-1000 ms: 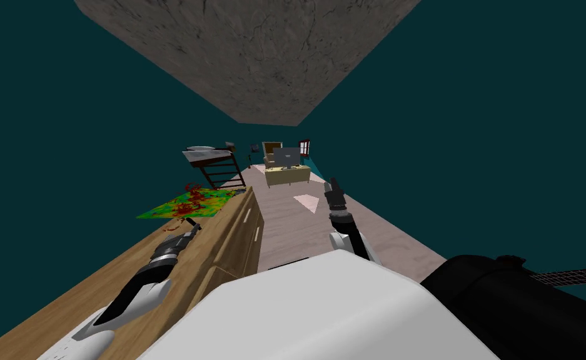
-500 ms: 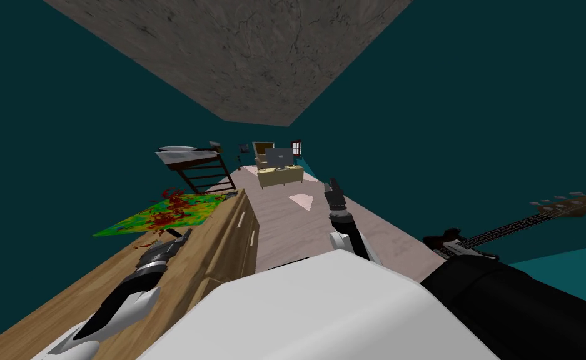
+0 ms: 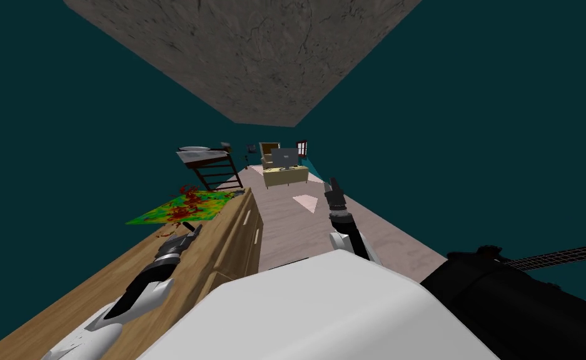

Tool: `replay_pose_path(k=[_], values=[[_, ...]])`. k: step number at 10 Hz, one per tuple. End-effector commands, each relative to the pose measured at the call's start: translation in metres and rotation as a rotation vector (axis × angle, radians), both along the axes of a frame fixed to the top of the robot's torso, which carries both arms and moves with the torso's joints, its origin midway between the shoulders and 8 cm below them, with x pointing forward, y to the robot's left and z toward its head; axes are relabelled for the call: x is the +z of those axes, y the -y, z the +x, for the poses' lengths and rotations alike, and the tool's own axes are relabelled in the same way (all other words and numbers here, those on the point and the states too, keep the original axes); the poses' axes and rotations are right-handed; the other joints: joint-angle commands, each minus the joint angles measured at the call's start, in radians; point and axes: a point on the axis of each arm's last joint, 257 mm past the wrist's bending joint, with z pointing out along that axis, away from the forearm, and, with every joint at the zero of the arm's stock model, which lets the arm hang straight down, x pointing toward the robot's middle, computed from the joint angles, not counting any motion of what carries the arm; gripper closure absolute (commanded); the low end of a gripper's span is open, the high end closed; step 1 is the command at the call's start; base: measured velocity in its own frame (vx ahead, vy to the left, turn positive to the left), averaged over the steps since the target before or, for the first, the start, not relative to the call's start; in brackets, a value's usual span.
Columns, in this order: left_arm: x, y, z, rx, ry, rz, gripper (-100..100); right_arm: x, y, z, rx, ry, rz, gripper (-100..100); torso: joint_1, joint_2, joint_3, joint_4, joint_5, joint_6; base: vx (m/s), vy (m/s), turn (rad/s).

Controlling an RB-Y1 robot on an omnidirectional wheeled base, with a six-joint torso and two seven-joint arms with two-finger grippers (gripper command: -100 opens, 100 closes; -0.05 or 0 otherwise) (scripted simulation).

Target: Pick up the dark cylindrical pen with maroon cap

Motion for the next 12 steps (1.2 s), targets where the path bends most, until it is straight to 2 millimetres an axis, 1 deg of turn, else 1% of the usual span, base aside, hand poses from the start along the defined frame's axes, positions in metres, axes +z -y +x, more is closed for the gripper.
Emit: replay_pose_path(k=[1,2,4,5,6,8,9,10,12], values=[[0.0,0.029,0.023,-0.044,0.035,-0.055,-100,0.0,0.0,0.0,0.0,0.0,0.0,0,0.0,0.0,0.0,0.0,0.0,0.0,0.057,0.033,0.375],[-0.002,0.033,0.025,-0.061,0.021,-0.036,-100,0.0,0.0,0.0,0.0,0.0,0.0,0,0.001,-0.002,-0.001,0.0,0.0,-0.002,0.072,0.024,0.327],[-0.005,0.038,0.026,-0.082,0.0,-0.005,-100,0.0,0.0,0.0,0.0,0.0,0.0,0,0.0,-0.001,-0.001,0.0,0.0,0.0,0.02,-0.001,0.001],[-0.002,0.066,0.048,-0.121,0.038,-0.065,-100,0.0,0.0,0.0,0.0,0.0,0.0,0,0.0,0.001,0.0,0.0,0.0,0.0,0.042,0.029,0.39],[-0.004,0.069,0.049,-0.133,0.027,-0.051,-100,0.0,0.0,0.0,0.0,0.0,0.0,0,0.001,-0.001,0.0,0.0,0.0,-0.002,0.07,0.017,0.316],[-0.007,0.076,0.05,-0.158,0.003,-0.014,-100,0.0,0.0,0.0,0.0,0.0,0.0,0,0.0,-0.001,-0.001,0.0,0.0,0.0,0.024,-0.006,-0.001],[-0.002,0.104,0.071,-0.194,0.044,-0.076,-100,0.0,0.0,0.0,0.0,0.0,0.0,0,0.0,0.001,0.0,0.0,0.0,0.0,0.051,0.022,0.274],[-0.004,0.108,0.072,-0.208,0.03,-0.057,-100,0.0,0.0,0.0,0.0,0.0,0.0,0,0.001,-0.001,-0.001,0.0,0.0,-0.001,0.066,0.012,0.428],[-0.008,0.114,0.073,-0.232,0.006,-0.019,-100,0.0,0.0,0.0,0.0,0.0,0.0,0,0.0,-0.001,0.0,0.0,0.0,0.0,0.021,-0.005,0.002]])
